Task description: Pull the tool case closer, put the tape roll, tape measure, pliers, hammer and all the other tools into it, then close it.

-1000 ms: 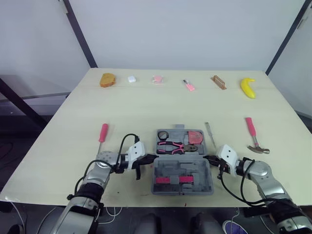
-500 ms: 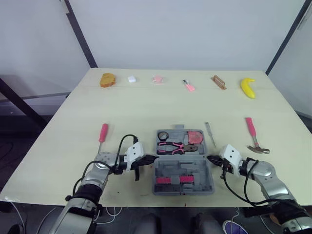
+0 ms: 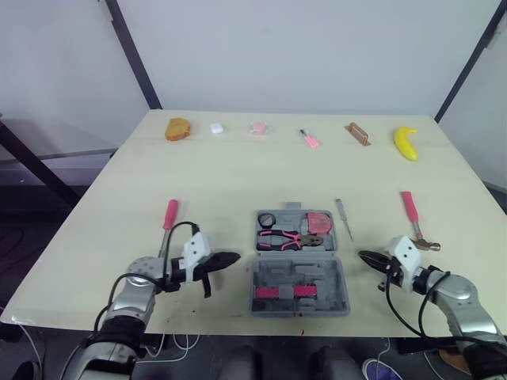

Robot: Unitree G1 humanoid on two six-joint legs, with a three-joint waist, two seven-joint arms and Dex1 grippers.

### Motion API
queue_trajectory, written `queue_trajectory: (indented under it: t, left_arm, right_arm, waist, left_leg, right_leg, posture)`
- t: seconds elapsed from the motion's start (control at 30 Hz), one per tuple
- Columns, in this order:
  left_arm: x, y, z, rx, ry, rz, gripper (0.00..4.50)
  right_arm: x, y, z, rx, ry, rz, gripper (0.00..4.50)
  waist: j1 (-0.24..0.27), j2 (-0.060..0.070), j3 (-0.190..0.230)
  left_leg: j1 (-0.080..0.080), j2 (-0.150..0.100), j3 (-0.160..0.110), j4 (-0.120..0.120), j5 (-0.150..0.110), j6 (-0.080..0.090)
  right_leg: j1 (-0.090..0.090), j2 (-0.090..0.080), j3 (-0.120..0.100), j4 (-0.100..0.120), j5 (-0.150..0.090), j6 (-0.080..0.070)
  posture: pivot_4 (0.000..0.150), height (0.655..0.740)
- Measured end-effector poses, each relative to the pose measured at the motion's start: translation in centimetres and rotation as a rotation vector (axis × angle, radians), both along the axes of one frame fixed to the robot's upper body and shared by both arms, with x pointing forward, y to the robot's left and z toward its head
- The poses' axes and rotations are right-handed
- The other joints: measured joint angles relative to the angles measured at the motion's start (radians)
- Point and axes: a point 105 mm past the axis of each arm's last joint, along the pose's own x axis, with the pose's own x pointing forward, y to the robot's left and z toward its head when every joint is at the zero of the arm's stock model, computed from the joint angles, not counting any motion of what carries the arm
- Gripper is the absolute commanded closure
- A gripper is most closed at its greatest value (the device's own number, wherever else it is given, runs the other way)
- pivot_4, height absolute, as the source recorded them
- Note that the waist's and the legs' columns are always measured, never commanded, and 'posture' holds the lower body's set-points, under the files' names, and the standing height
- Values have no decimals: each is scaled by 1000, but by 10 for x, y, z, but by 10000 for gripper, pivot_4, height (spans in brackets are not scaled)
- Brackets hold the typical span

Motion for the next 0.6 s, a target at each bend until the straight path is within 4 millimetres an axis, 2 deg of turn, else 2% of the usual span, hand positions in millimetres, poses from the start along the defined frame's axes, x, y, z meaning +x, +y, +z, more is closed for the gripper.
queue_trajectory:
  t: [0.07,0.13,0.2,0.23,0.27,0.3,0.33,0.4,0.43,0.5,0.57,0.6]
  left_arm:
    - [-7,17,5,-33,11,70,44333]
    - [-12,30,9,-68,15,137,40599]
    - [-21,47,13,-107,24,215,33352]
    - [-29,57,15,-127,28,257,28119]
    - [-35,64,14,-135,38,285,23578]
    - [-47,79,14,-147,49,348,18222]
    - [-50,83,13,-147,54,362,14899]
    - [-70,105,9,-152,79,459,5995]
    - [-79,115,6,-145,92,505,708]
    - [-86,123,4,-143,101,542,0]
    - [-97,136,4,-169,98,621,0]
    - [-101,141,4,-176,98,651,0]
  right_arm:
    - [-11,-15,3,37,1,-62,45000]
    - [-20,-29,4,59,2,-120,45000]
    - [-31,-46,9,87,-10,-190,45000]
    - [-39,-55,11,102,-15,-227,45000]
    - [-45,-62,11,109,-11,-252,39995]
    - [-56,-75,14,121,-17,-305,36820]
    - [-59,-79,14,122,-14,-319,33421]
    - [-76,-97,12,137,-7,-399,24673]
    - [-86,-106,10,150,1,-442,18784]
    - [-93,-112,9,166,7,-475,11477]
    - [-105,-123,7,186,6,-526,1050]
    - [-110,-127,6,183,12,-544,441]
  waist:
    - [-1,0,0]
    - [-1,0,0]
    - [-2,0,0]
    - [-3,0,0]
    - [-3,0,0]
    - [-5,0,0]
    - [-4,0,0]
    - [-3,0,1]
    - [-3,-1,1]
    - [-1,-1,1]
    - [-1,-1,1]
    - [0,-1,1]
  left_leg:
    - [0,0,1,-1,0,0]
    - [0,1,1,-1,0,0]
    - [0,1,1,-1,0,0]
    - [1,1,1,-2,0,0]
    - [1,1,1,-2,0,0]
    - [2,1,2,-4,0,0]
    - [2,1,2,-4,0,0]
    - [3,1,3,-6,0,0]
    - [3,1,3,-6,0,0]
    - [3,1,3,-6,0,0]
    - [3,1,4,-6,0,0]
    - [3,1,4,-6,0,0]
  right_leg:
    - [0,0,0,0,0,0]
    - [0,-1,0,-1,0,0]
    - [0,-1,0,-1,0,0]
    - [0,-1,0,-1,0,0]
    - [0,-1,0,-1,0,0]
    - [0,-2,1,-1,-1,0]
    - [0,-2,1,-2,-1,0]
    - [0,-2,1,-4,-1,-1]
    - [0,-2,1,-5,-2,-3]
    - [0,-2,1,-5,-3,-4]
    - [0,-2,2,-5,-3,-4]
    - [0,-3,2,-6,-3,-4]
  posture:
    - [1500,7400]
    - [1500,7400]
    - [1500,7400]
    - [1500,7400]
    - [1500,7400]
    - [1500,7400]
    - [1500,7400]
    - [1500,7400]
    - [1500,7400]
    - [1500,7400]
    - [1500,7400]
    - [1500,7400]
